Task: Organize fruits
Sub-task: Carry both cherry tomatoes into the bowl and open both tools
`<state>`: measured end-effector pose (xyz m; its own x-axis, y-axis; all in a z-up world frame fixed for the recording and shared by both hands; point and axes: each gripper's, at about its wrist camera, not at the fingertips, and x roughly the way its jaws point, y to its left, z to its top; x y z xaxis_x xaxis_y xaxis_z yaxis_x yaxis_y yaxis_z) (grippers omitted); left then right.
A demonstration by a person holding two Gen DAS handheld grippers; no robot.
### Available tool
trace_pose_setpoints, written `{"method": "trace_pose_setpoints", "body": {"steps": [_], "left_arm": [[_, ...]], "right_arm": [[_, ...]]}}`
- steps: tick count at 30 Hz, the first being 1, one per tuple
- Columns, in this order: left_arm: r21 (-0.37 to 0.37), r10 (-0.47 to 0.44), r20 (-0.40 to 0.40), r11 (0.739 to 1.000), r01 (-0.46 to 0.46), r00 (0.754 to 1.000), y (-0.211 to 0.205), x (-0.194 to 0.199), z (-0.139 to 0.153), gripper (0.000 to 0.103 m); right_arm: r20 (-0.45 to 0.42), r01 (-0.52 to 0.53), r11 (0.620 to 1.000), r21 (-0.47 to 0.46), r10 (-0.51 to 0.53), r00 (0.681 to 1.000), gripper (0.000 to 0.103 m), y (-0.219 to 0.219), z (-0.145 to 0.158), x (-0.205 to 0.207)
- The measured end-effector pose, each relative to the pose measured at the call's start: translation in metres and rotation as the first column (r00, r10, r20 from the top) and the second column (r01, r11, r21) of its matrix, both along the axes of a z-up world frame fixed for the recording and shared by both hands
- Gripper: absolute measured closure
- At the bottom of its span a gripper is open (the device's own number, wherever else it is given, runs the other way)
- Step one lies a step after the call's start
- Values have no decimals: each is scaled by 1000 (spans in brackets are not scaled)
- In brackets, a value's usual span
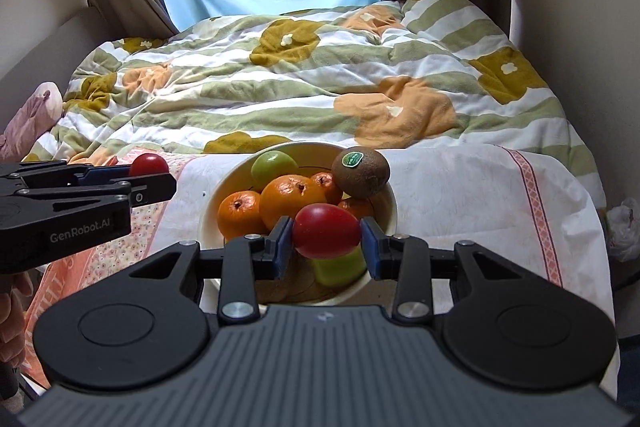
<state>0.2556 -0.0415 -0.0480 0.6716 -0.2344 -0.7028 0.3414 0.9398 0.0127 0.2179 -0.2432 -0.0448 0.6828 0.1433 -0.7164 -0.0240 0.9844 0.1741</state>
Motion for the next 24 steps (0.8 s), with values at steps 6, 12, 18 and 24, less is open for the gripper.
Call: {"method": "trace_pose_setpoints", "body": {"steps": [6,12,18,24], "left_arm": [[46,26,-46,999,-24,999,-14,45,-27,68],[83,31,-108,996,-22,994,-20,70,-53,68],[86,52,-109,995,-42,993,-19,71,-55,22],[59,60,-79,997,-56,995,-12,59,-40,6]], "right_arm": [[-41,-37,999,21,37,998,52,-13,-20,34],[-78,-54,998,41,57,995,52,-23,-36,55],[-100,-61,996,59,66,993,52,-27,-43,62],[-103,-54,997,62,60,993,52,-31,-41,61]]}}
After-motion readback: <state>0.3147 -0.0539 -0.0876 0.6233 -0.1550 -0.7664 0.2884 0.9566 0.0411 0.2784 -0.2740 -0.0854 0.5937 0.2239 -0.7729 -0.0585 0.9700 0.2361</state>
